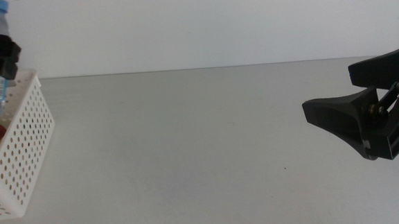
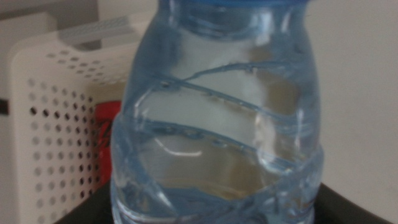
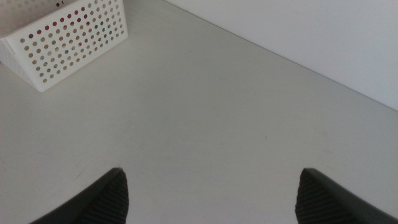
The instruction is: Use arms to grab the bottles and put them into the dustbin to the left of the table.
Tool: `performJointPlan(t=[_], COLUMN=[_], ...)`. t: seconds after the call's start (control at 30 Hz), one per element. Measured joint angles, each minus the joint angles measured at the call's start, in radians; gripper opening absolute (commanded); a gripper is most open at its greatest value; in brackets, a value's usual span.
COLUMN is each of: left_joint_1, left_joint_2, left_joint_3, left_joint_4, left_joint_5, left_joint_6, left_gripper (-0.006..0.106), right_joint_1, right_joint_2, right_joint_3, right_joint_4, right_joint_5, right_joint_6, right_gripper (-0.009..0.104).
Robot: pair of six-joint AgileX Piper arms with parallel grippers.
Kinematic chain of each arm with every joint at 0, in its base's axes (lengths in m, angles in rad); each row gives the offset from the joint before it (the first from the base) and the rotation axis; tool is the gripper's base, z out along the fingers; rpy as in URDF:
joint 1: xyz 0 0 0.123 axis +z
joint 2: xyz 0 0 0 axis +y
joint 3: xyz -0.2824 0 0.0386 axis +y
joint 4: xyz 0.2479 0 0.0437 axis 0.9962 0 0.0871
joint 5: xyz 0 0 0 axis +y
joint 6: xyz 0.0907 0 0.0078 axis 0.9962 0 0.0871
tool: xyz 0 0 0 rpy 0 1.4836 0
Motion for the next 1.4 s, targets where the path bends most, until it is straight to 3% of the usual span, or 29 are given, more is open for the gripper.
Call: performJointPlan(t=[0.3, 0.77, 0.93, 1.03, 1.27, 1.4], left_joint_1=[0.188, 0.237, 0.237, 0.237, 0.237, 0.237], left_joint_2=[0.006, 0.267, 0.336, 0.351, 0.353, 0.353], left_joint_3=[0.005, 0.016, 0.016, 0.016, 0.016, 0.015], left_joint_4=[-0.011, -0.03, -0.03, -0.029, -0.036, -0.058], left_joint_5=[0.045, -0.055, -0.074, -0.093, -0.108, -0.1], left_joint_6=[0.076, 0.149, 0.149, 0.15, 0.167, 0.198], left_gripper=[0.007, 0.011, 0.026, 0.042, 0.091, 0.094], right_joint_1=[0.0, 0.0, 0.0, 0.0, 0.0, 0.0], right_joint_2=[0.0, 0.0, 0.0, 0.0, 0.0, 0.0], right_joint_3=[0.0, 0.0, 0.0, 0.0, 0.0, 0.0], right_joint_4=[0.0, 0.0, 0.0, 0.0, 0.0, 0.0], right_joint_5=[0.0, 0.0, 0.0, 0.0, 0.0, 0.0], right_joint_6=[0.0, 0.0, 0.0, 0.0, 0.0, 0.0], right_gripper=[0.071, 0.071, 0.071, 0.071, 0.071, 0.071])
